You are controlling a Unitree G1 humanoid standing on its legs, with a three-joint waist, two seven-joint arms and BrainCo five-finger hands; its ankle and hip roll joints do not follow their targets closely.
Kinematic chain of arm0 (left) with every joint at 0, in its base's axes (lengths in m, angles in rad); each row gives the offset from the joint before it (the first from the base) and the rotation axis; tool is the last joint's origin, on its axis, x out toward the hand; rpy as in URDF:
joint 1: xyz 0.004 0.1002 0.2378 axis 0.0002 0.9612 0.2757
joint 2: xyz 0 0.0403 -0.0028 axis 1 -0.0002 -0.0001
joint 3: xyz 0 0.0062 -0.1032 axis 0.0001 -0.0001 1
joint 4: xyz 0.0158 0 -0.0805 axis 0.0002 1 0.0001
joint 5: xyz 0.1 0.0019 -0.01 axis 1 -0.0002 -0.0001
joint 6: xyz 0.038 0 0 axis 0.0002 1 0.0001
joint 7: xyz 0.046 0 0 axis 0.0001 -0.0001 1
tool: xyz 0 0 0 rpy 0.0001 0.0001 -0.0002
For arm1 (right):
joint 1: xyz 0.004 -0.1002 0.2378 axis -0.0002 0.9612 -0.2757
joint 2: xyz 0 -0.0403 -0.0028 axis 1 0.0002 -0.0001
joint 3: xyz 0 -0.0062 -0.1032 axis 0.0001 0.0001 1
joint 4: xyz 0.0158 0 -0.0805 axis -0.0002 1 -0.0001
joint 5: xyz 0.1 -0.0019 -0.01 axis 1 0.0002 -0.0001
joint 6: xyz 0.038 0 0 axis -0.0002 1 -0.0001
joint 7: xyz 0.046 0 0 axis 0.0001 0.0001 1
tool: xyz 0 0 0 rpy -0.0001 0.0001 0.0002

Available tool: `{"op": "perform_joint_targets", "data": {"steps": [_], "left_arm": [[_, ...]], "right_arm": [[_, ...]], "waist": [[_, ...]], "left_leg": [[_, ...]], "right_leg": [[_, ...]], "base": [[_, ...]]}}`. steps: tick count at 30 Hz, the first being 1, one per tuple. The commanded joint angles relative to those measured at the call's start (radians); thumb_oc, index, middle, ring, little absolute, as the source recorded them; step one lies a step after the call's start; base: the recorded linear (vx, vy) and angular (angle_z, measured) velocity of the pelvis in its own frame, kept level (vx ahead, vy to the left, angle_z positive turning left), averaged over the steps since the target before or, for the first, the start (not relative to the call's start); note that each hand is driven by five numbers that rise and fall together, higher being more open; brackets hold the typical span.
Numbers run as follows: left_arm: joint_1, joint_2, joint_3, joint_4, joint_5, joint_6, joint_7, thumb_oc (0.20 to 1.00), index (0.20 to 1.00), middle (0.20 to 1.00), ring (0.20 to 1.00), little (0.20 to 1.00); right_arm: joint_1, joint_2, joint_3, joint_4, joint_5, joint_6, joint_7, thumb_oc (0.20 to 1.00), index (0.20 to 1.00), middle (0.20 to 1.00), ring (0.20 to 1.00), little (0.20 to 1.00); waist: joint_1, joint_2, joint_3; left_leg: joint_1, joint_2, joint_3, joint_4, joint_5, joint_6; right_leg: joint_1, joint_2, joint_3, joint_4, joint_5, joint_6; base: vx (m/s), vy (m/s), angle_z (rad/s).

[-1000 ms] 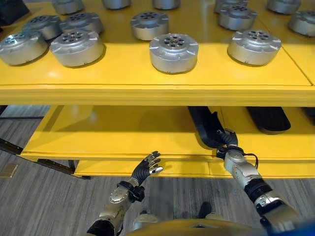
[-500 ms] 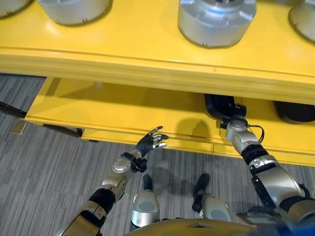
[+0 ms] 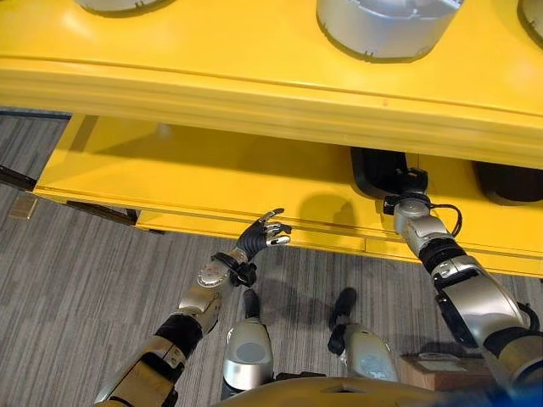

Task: Move parts from the plastic box to the shelf.

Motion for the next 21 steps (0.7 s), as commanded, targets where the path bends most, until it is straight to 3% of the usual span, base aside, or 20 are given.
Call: {"op": "perform_joint_targets", "data": {"steps": [1, 21], "left_arm": [[-0.009, -0.033, -0.092, -0.014, -0.005, 0.001, 0.011, 1.0, 1.0, 1.0, 1.0, 1.0], [-0.074, -0.057, -0.116, -0.004, -0.026, 0.001, 0.039, 1.0, 1.0, 1.0, 1.0, 1.0]], "right_arm": [[-0.037, -0.044, 0.033, 0.086, -0.015, 0.027, 0.007, 0.2, 0.2, 0.2, 0.2, 0.2], [-0.185, -0.055, 0.053, 0.167, -0.044, 0.054, -0.037, 0.2, 0.2, 0.2, 0.2, 0.2]], "waist": [[0.008, 0.041, 0.014], [0.024, 0.08, 0.082]], "left_leg": [[-0.027, -0.028, 0.008, 0.018, 0.018, 0.036], [-0.102, -0.031, -0.012, 0.067, 0.016, 0.034]], "right_leg": [[0.028, -0.023, 0.074, 0.154, -0.124, 0.08], [-0.064, -0.044, 0.075, 0.233, -0.136, 0.075]], "base": [[-0.04, -0.012, -0.01], [-0.02, 0.007, 0.0]]}}
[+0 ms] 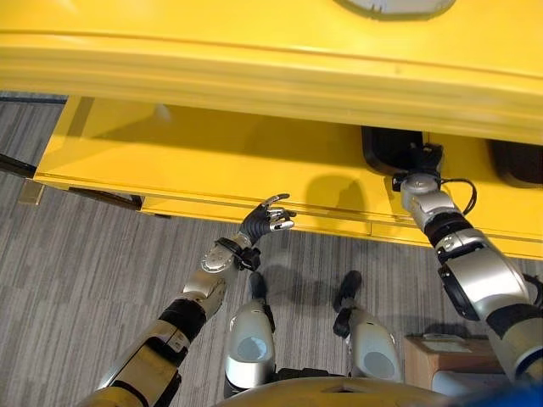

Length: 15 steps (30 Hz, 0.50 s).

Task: Move parts from the plastic box to the shelf.

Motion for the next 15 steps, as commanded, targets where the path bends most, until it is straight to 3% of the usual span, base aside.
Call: {"op": "perform_joint_targets", "data": {"steps": [1, 15], "left_arm": [[0.008, -0.044, -0.088, -0.01, 0.012, 0.023, 0.019, 1.0, 1.0, 1.0, 1.0, 1.0], [0.007, -0.055, -0.115, -0.028, 0.0, 0.016, 0.057, 1.0, 1.0, 1.0, 1.0, 1.0]], "right_arm": [[-0.017, -0.006, 0.027, 0.047, 0.003, 0.034, 0.014, 0.2, 0.2, 0.2, 0.2, 0.2], [-0.085, -0.002, 0.059, 0.042, 0.026, 0.051, -0.008, 0.2, 0.2, 0.2, 0.2, 0.2]], "waist": [[0.019, 0.045, 0.039], [0.026, 0.061, 0.073]], "left_leg": [[-0.002, -0.039, -0.003, -0.032, 0.042, 0.029], [-0.031, -0.045, -0.016, -0.003, 0.036, 0.031]], "right_leg": [[0.013, -0.027, 0.067, 0.184, -0.132, 0.077], [-0.031, -0.038, 0.066, 0.241, -0.145, 0.07]], "base": [[0.0, 0.0, 0.0], [0.0, 0.003, 0.0]]}}
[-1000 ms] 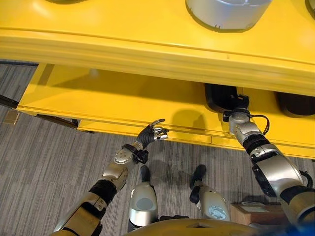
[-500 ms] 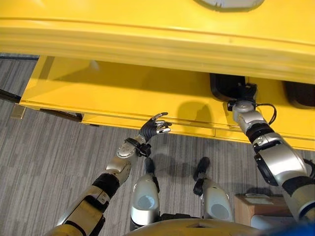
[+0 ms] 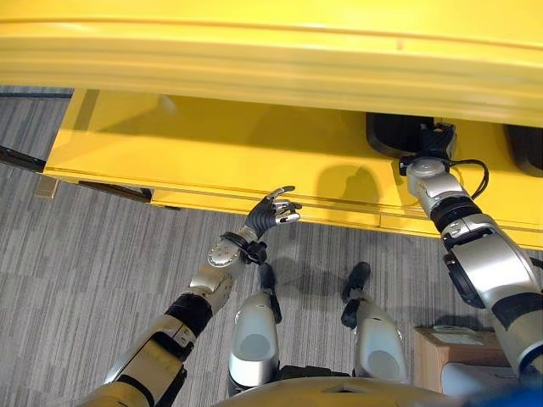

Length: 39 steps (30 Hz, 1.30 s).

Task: Move parts from the plastic box to the shelf.

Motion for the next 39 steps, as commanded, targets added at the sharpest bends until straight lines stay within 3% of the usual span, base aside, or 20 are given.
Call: {"op": "perform_joint_targets", "data": {"steps": [1, 2, 3, 4, 20, 22, 26, 31, 35, 39], "left_arm": [[0.023, -0.036, -0.102, -0.014, -0.001, 0.021, 0.018, 1.0, 1.0, 1.0, 1.0, 1.0], [0.023, -0.036, -0.102, -0.014, -0.002, 0.02, 0.017, 1.0, 1.0, 1.0, 1.0, 1.0], [0.024, -0.036, -0.103, -0.013, -0.007, 0.018, 0.017, 1.0, 1.0, 1.0, 1.0, 1.0], [0.027, -0.037, -0.102, -0.013, -0.009, 0.017, 0.013, 1.0, 1.0, 1.0, 1.0, 1.0], [0.059, -0.055, -0.082, 0.009, -0.012, 0.03, -0.014, 1.0, 1.0, 1.0, 1.0, 1.0], [0.072, -0.061, -0.078, 0.009, -0.002, 0.045, -0.008, 1.0, 1.0, 1.0, 1.0, 1.0], [0.104, -0.074, -0.076, 0.012, -0.004, 0.022, 0.002, 1.0, 1.0, 1.0, 1.0, 1.0], [0.177, -0.078, -0.036, -0.01, -0.05, -0.029, -0.001, 1.0, 1.0, 1.0, 1.0, 1.0], [0.254, -0.087, -0.003, -0.043, -0.008, -0.038, 0.003, 1.0, 1.0, 1.0, 1.0, 1.0], [0.376, -0.106, 0.058, -0.08, 0.044, -0.058, -0.006, 1.0, 1.0, 1.0, 1.0, 1.0]], "right_arm": [[-0.026, 0.028, 0.035, 0.042, 0.048, 0.028, 0.021, 0.498, 0.498, 0.498, 0.498, 0.498], [-0.025, 0.028, 0.034, 0.042, 0.049, 0.027, 0.024, 0.57, 0.57, 0.57, 0.57, 0.57], [-0.023, 0.029, 0.034, 0.042, 0.043, 0.029, 0.031, 0.893, 0.893, 0.893, 0.893, 0.893], [-0.021, 0.031, 0.034, 0.043, 0.033, 0.023, 0.036, 1.0, 1.0, 1.0, 1.0, 1.0], [0.091, 0.078, -0.023, -0.095, 0.236, -0.115, -0.007, 1.0, 1.0, 1.0, 1.0, 1.0], [0.125, 0.097, -0.074, -0.171, 0.3, -0.271, 0.014, 1.0, 1.0, 1.0, 1.0, 1.0], [0.165, 0.126, -0.102, -0.314, 0.255, -0.376, 0.042, 1.0, 1.0, 1.0, 1.0, 1.0], [0.278, 0.158, -0.077, -0.534, 0.19, -0.386, 0.045, 1.0, 1.0, 1.0, 1.0, 1.0], [0.434, 0.182, -0.054, -0.699, 0.142, -0.344, 0.023, 1.0, 1.0, 1.0, 1.0, 1.0], [0.814, 0.168, -0.009, -0.854, 0.066, -0.298, 0.132, 1.0, 1.0, 1.0, 1.0, 1.0]], "waist": [[0.024, 0.03, 0.052], [0.024, 0.03, 0.052], [0.024, 0.03, 0.053], [0.024, 0.03, 0.052], [-0.016, 0.012, 0.027], [-0.03, 0.011, 0.011], [-0.047, 0.014, -0.01], [-0.067, 0.004, -0.049], [-0.09, -0.012, -0.099], [-0.144, -0.034, -0.186]], "left_leg": [[-0.002, -0.04, -0.006, -0.03, 0.039, 0.026], [-0.001, -0.04, -0.007, -0.031, 0.039, 0.026], [0.001, -0.041, -0.006, -0.033, 0.039, 0.026], [0.004, -0.04, -0.004, -0.035, 0.04, 0.026], [0.064, -0.033, 0.024, -0.066, 0.041, 0.024], [0.087, -0.036, 0.028, -0.083, 0.042, 0.024], [0.107, -0.035, 0.043, -0.114, 0.065, 0.033], [0.145, -0.038, 0.036, -0.153, 0.075, 0.031], [0.186, -0.032, 0.035, -0.19, 0.086, 0.027], [0.248, -0.023, 0.062, -0.248, 0.101, 0.024]], "right_leg": [[0.001, -0.024, 0.062, 0.203, -0.142, 0.076], [0.002, -0.024, 0.062, 0.203, -0.142, 0.076], [0.003, -0.024, 0.062, 0.202, -0.143, 0.076], [0.005, -0.025, 0.062, 0.202, -0.143, 0.076], [0.049, -0.012, 0.085, 0.169, -0.14, 0.07], [0.068, -0.008, 0.095, 0.151, -0.138, 0.071], [0.082, 0.001, 0.099, 0.12, -0.115, 0.059], [0.125, 0.01, 0.115, 0.069, -0.103, 0.06], [0.168, 0.015, 0.126, 0.027, -0.091, 0.063], [0.227, 0.027, 0.139, -0.02, -0.088, 0.073]], "base": [[0.0, 0.0, 0.0], [0.0, 0.0, 0.0], [0.0, 0.0, 0.0], [0.0, 0.0, 0.0], [0.0, 0.001, -0.01], [0.04, 0.015, -0.04], [0.0, 0.019, -0.12], [0.07, 0.001, -0.11], [0.11, -0.008, -0.13], [0.15, 0.043, -0.13]]}}
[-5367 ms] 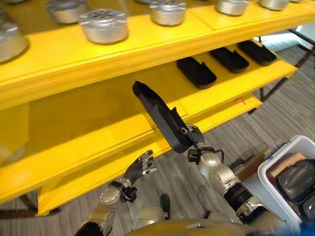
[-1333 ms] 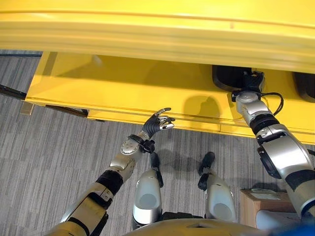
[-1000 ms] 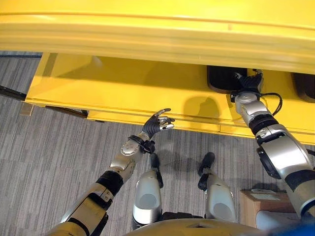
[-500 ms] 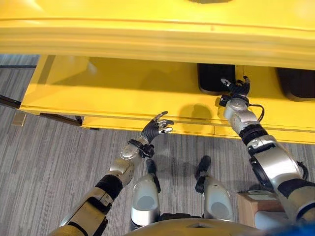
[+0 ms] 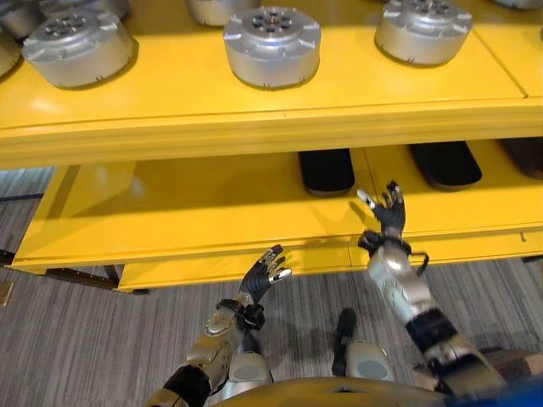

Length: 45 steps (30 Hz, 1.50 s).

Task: Move parts from the plastic box to the shelf.

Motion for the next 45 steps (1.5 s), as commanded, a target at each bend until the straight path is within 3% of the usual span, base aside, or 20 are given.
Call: {"op": "perform_joint_targets", "data": {"steps": [1, 3, 4, 10, 12, 17, 20, 23, 26, 27, 30, 33, 39, 45], "left_arm": [[-0.035, -0.012, 0.02, -0.074, 0.061, -0.058, -0.026, 1.0, 1.0, 1.0, 1.0, 1.0], [-0.024, 0.009, 0.04, -0.098, 0.089, -0.095, -0.085, 1.0, 1.0, 1.0, 1.0, 1.0], [-0.014, 0.041, 0.035, -0.135, 0.075, -0.113, -0.21, 1.0, 1.0, 1.0, 1.0, 1.0], [-0.028, 0.095, -0.016, -0.119, 0.102, -0.106, -0.299, 1.0, 1.0, 1.0, 1.0, 1.0], [-0.04, 0.116, -0.019, -0.119, 0.1, -0.1, -0.311, 1.0, 1.0, 1.0, 1.0, 1.0], [-0.033, 0.13, -0.009, -0.111, 0.119, -0.109, -0.314, 1.0, 1.0, 1.0, 1.0, 1.0], [-0.019, 0.138, 0.018, -0.107, 0.076, -0.155, -0.329, 1.0, 1.0, 1.0, 1.0, 1.0], [-0.035, 0.128, 0.026, -0.079, 0.039, -0.167, -0.346, 1.0, 1.0, 1.0, 1.0, 1.0], [-0.034, 0.116, 0.039, -0.058, 0.048, -0.171, -0.33, 1.0, 1.0, 1.0, 1.0, 1.0], [-0.03, 0.114, 0.056, -0.058, 0.043, -0.159, -0.321, 1.0, 1.0, 1.0, 1.0, 1.0], [-0.015, 0.112, 0.079, -0.058, 0.038, -0.16, -0.288, 1.0, 1.0, 1.0, 1.0, 1.0], [0.0, 0.099, 0.095, -0.068, 0.028, -0.172, -0.245, 1.0, 1.0, 1.0, 1.0, 1.0], [0.019, 0.063, 0.141, -0.081, -0.019, -0.173, -0.215, 1.0, 1.0, 1.0, 1.0, 1.0], [0.044, 0.029, 0.193, -0.1, -0.077, -0.12, -0.273, 1.0, 1.0, 1.0, 1.0, 1.0]], "right_arm": [[-0.073, -0.051, -0.031, -0.062, -0.072, 0.025, 0.113, 1.0, 1.0, 1.0, 1.0, 1.0], [0.026, -0.094, -0.037, -0.099, -0.095, 0.078, 0.22, 1.0, 1.0, 1.0, 1.0, 1.0], [0.084, -0.137, -0.048, -0.12, -0.137, 0.062, 0.277, 1.0, 1.0, 1.0, 1.0, 1.0], [0.075, -0.176, -0.065, -0.071, -0.119, 0.051, 0.259, 1.0, 1.0, 1.0, 1.0, 1.0], [0.073, -0.167, -0.078, -0.053, -0.11, 0.05, 0.238, 1.0, 1.0, 1.0, 1.0, 1.0], [0.089, -0.141, -0.097, -0.035, -0.113, 0.053, 0.24, 1.0, 1.0, 1.0, 1.0, 1.0], [0.098, -0.133, -0.1, -0.023, -0.123, 0.036, 0.251, 1.0, 1.0, 1.0, 1.0, 1.0], [0.088, -0.14, -0.111, -0.003, -0.119, 0.008, 0.237, 1.0, 1.0, 1.0, 1.0, 1.0], [0.071, -0.132, -0.11, 0.005, -0.137, 0.027, 0.228, 1.0, 1.0, 1.0, 1.0, 1.0], [0.06, -0.133, -0.106, 0.007, -0.133, 0.038, 0.233, 1.0, 1.0, 1.0, 1.0, 1.0], [0.049, -0.153, -0.092, -0.016, -0.182, 0.046, 0.24, 1.0, 1.0, 1.0, 1.0, 1.0], [0.037, -0.186, -0.075, -0.048, -0.222, 0.063, 0.208, 1.0, 1.0, 1.0, 1.0, 1.0], [0.056, -0.212, -0.1, -0.036, -0.262, 0.082, 0.143, 1.0, 1.0, 1.0, 1.0, 1.0], [0.113, -0.228, -0.173, 0.011, -0.288, 0.058, 0.092, 1.0, 1.0, 1.0, 1.0, 1.0]], "waist": [[-0.007, 0.006, 0.049], [-0.036, -0.005, 0.04], [-0.057, -0.017, 0.038], [-0.076, -0.035, 0.036], [-0.08, -0.042, 0.046], [-0.085, -0.048, 0.051], [-0.066, -0.038, 0.044], [-0.05, -0.024, 0.031], [-0.042, -0.029, 0.013], [-0.038, -0.041, 0.002], [-0.008, -0.059, 0.004], [-0.001, -0.071, 0.008], [-0.021, -0.069, 0.021], [-0.061, -0.066, 0.031]], "left_leg": [[-0.04, -0.018, -0.034, -0.024, 0.062, 0.041], [-0.024, -0.024, -0.011, -0.026, 0.051, 0.046], [-0.015, -0.035, 0.015, -0.019, 0.035, 0.057], [-0.001, -0.07, 0.041, -0.012, -0.009, 0.079], [0.0, -0.083, 0.067, -0.008, -0.021, 0.092], [0.019, -0.096, 0.119, -0.035, -0.026, 0.092], [0.008, -0.089, 0.179, -0.047, -0.006, 0.098], [-0.026, -0.09, 0.182, -0.033, -0.009, 0.13], [-0.046, -0.089, 0.207, -0.007, -0.031, 0.157], [-0.063, -0.064, 0.246, 0.014, -0.018, 0.143], [-0.113, 0.022, 0.306, 0.082, 0.028, 0.091], [-0.121, 0.069, 0.329, 0.09, 0.069, 0.046], [-0.117, 0.103, 0.316, 0.077, 0.102, 0.007], [-0.089, 0.162, 0.316, 0.066, 0.151, -0.038]], "right_leg": [[0.052, -0.031, 0.077, 0.086, -0.094, 0.064], [0.059, -0.029, 0.086, 0.077, -0.089, 0.071], [0.059, -0.03, 0.089, 0.075, -0.083, 0.081], [0.047, -0.052, 0.093, 0.081, -0.068, 0.125], [0.024, -0.08, 0.078, 0.07, -0.011, 0.155], [-0.036, -0.134, 0.043, 0.078, 0.113, 0.189], [-0.04, -0.132, -0.033, 0.18, 0.074, 0.177], [-0.033, -0.135, -0.012, 0.357, 0.001, 0.131], [0.018, -0.132, -0.002, 0.426, -0.053, 0.121], [0.088, -0.089, -0.03, 0.341, -0.127, 0.102], [0.188, -0.042, -0.12, 0.177, -0.195, 0.068], [0.203, -0.013, -0.143, 0.085, -0.17, 0.059], [0.172, 0.019, -0.138, 0.073, -0.159, 0.037], [0.131, 0.062, -0.141, 0.101, -0.178, -0.001]], "base": [[0.06, 0.124, -0.2], [-0.01, 0.21, -0.38], [-0.05, 0.283, -0.32], [-0.03, 0.213, -0.09], [-0.1, 0.208, -0.1], [-0.07, 0.112, -0.23], [-0.21, 0.137, -0.62], [-0.15, 0.083, -0.9], [-0.08, -0.166, -0.53], [-0.08, -0.451, -0.46], [-0.08, -0.463, -1.04], [-0.1, -0.386, -1.42], [-0.05, -0.278, -0.55], [-0.02, -0.367, -0.11]]}}
